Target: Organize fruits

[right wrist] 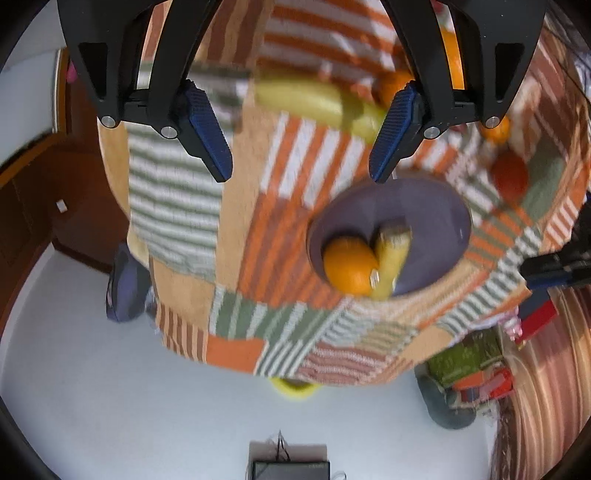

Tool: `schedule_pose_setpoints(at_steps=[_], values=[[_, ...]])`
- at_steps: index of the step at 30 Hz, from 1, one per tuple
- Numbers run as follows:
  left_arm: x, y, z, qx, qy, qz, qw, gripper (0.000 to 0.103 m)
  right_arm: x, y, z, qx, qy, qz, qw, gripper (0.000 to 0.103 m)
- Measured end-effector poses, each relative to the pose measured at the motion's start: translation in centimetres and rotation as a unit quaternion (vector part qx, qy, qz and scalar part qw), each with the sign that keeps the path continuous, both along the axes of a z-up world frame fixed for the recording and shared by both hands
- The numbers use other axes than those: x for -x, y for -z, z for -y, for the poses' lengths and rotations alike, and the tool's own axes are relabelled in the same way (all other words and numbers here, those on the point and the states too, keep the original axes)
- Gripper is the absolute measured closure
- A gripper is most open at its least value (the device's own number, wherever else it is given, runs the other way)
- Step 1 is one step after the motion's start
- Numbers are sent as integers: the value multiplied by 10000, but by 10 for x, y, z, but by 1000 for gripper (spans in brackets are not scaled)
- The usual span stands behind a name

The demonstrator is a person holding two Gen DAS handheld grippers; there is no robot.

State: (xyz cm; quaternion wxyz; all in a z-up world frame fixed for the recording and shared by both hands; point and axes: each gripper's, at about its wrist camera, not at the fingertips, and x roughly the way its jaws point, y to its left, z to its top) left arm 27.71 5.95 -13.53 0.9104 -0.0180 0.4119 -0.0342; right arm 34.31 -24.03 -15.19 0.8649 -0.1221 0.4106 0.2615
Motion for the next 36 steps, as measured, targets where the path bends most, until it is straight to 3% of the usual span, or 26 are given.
schedule_pose_setpoints(at_steps=[7,21,26,32,36], values=[[24,20,0,2,-18,-261,9997,45,8,38,12,460,2,-393,9982,29],[28,68,3,-37,-31,-921,9957,41,-1,53,-10,332,-694,-579,9954,22],[29,75,1,16,-34,-972,9953,41,-7,61,-15,573,-773,-541,9939,38],[30,74,1,19,-30,-935,9956,41,-8,55,5,262,-219,-617,9975,63],[32,74,2,20,17,-897,9960,41,-3,52,25,-66,38,-954,9954,66]])
